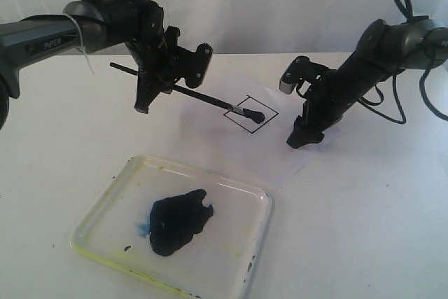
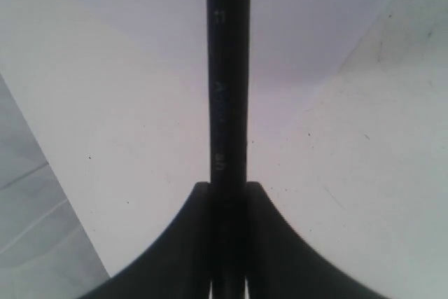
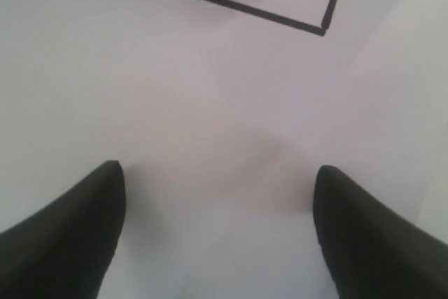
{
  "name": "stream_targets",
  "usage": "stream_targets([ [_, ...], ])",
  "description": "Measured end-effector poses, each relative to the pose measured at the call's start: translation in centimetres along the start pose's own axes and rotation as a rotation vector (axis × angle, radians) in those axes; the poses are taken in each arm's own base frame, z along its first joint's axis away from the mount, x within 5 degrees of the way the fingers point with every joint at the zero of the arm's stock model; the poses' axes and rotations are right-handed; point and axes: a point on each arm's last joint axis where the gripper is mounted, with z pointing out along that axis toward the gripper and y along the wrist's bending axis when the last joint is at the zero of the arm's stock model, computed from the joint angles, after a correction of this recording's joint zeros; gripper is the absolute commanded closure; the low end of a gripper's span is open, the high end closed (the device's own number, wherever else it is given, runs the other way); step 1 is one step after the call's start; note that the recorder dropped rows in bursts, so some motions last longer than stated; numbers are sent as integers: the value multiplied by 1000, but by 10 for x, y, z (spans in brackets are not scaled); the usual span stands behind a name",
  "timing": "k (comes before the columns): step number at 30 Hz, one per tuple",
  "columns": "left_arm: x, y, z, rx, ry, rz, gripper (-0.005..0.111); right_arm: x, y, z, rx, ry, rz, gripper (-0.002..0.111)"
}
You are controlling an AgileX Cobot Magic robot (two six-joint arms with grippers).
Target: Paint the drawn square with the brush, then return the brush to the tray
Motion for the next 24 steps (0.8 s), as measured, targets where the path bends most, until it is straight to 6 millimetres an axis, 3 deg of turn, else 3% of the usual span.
stream_targets([
  [4, 7, 0, 1, 0, 11, 8, 107, -1, 1, 0, -2, -3, -5, 38],
  [10, 47, 1, 5, 7, 56, -37, 107, -4, 1, 2, -8, -33, 20, 38],
  [24, 56, 8, 6, -74, -52, 88, 107, -4, 2, 3, -13, -47, 13, 38],
])
